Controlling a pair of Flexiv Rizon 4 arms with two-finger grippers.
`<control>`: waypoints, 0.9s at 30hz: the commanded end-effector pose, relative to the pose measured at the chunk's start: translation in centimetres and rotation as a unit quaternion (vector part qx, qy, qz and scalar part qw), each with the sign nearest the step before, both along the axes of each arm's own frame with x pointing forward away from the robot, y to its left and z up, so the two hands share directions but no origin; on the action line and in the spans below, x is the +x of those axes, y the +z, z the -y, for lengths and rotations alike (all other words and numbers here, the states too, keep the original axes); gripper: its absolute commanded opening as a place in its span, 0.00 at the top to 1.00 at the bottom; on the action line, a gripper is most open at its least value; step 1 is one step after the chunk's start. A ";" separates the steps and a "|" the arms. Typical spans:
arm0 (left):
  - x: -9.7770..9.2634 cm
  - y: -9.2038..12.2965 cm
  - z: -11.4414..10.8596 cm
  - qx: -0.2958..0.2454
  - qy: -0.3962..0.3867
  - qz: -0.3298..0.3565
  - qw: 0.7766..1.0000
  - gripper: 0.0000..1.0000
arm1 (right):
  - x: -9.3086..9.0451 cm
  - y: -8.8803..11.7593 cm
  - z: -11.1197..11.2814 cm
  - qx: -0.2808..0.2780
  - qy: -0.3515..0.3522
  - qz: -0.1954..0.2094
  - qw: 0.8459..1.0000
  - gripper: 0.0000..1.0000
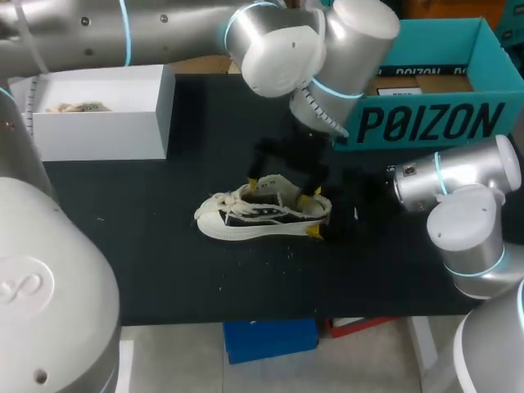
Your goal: Take the shoe out of the shoebox, open the shoe tongue, remove and reinsert the insole, then place the shoe into the shoebox
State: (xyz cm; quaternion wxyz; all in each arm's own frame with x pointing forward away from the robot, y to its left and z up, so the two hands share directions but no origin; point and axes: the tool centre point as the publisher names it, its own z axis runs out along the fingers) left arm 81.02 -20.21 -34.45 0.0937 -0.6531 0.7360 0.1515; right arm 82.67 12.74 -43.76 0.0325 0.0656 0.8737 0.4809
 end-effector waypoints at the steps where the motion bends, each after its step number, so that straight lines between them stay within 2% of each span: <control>1: -0.4 -0.9 0.1 0.044 -0.010 0.015 0.999 0.00 | 0.1 -0.1 -0.2 0.000 -0.001 0.000 1.000 1.00; 17: -0.3 -1.9 -3.5 0.067 -0.015 0.039 0.997 0.00 | 0.1 -0.1 -0.2 0.000 -0.001 0.000 1.000 1.00; 18: -0.3 -2.1 -3.6 0.073 -0.024 0.039 0.996 0.03 | 0.1 -0.1 -0.2 0.000 -0.001 0.000 1.000 1.00; 19: -0.2 -2.2 -3.7 0.076 -0.025 0.039 0.996 0.21 | 0.1 -0.1 -0.2 0.000 -0.001 0.000 1.000 1.00; 20: -0.2 -2.3 -3.7 0.076 -0.026 0.038 0.996 0.47 | 0.1 -0.1 -0.2 0.000 -0.001 0.000 1.000 1.00; 23: 0.0 -2.4 -3.8 0.079 -0.033 0.038 0.996 0.75 | 0.1 -0.1 -0.2 0.000 -0.001 0.000 1.000 1.00; 27: 0.2 -2.2 -3.6 0.080 -0.040 0.041 0.995 0.71 | 0.1 -0.1 -0.2 0.000 -0.001 0.000 1.000 1.00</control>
